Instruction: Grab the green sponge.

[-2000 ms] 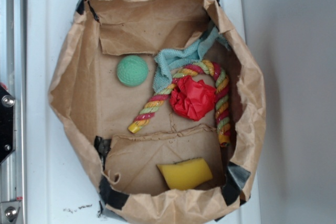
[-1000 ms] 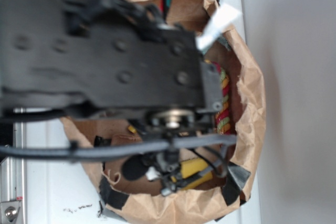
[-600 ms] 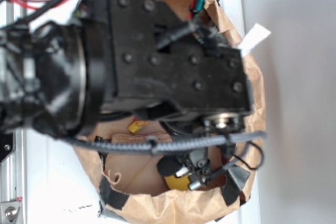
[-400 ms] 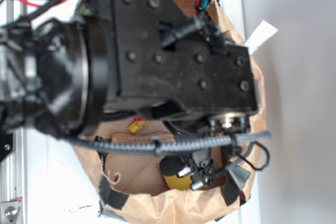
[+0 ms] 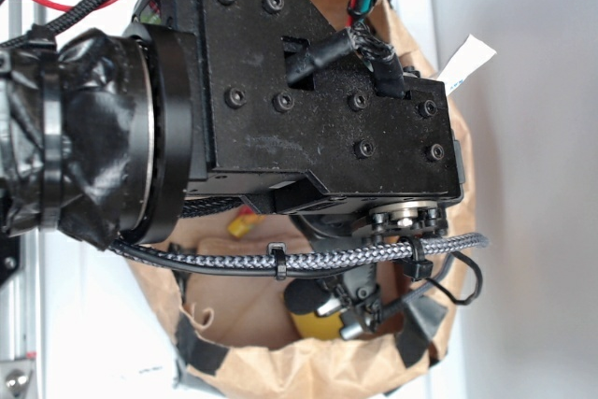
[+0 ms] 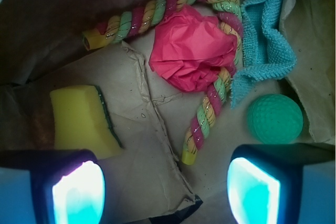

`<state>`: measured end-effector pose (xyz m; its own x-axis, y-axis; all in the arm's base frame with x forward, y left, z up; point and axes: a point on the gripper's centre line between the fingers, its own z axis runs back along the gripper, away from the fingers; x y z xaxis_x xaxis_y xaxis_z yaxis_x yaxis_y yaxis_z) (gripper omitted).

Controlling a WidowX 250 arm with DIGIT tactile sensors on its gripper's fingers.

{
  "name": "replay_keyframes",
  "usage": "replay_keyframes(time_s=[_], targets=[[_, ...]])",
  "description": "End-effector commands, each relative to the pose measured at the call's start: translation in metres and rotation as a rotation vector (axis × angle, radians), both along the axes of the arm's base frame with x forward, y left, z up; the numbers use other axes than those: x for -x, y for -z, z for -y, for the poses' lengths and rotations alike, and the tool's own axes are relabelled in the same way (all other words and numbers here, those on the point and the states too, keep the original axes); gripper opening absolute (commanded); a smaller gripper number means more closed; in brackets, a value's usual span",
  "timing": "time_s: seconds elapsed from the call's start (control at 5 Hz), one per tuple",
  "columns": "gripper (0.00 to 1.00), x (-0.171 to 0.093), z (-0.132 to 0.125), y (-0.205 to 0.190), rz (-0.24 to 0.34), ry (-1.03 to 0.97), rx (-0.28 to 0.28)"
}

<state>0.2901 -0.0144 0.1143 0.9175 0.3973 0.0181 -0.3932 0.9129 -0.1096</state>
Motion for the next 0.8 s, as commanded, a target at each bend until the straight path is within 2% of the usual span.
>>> replay_keyframes(time_s=[0.0, 0.2, 0.6], targets=[[1.00, 0.015, 0.032, 0.043, 0.055, 0.040, 0.165], [1.00, 0.017, 0.050, 0.040, 0.061, 0.068, 0.216], [1.00, 0.005, 0.066, 0.026, 0.056, 0.049, 0.282]])
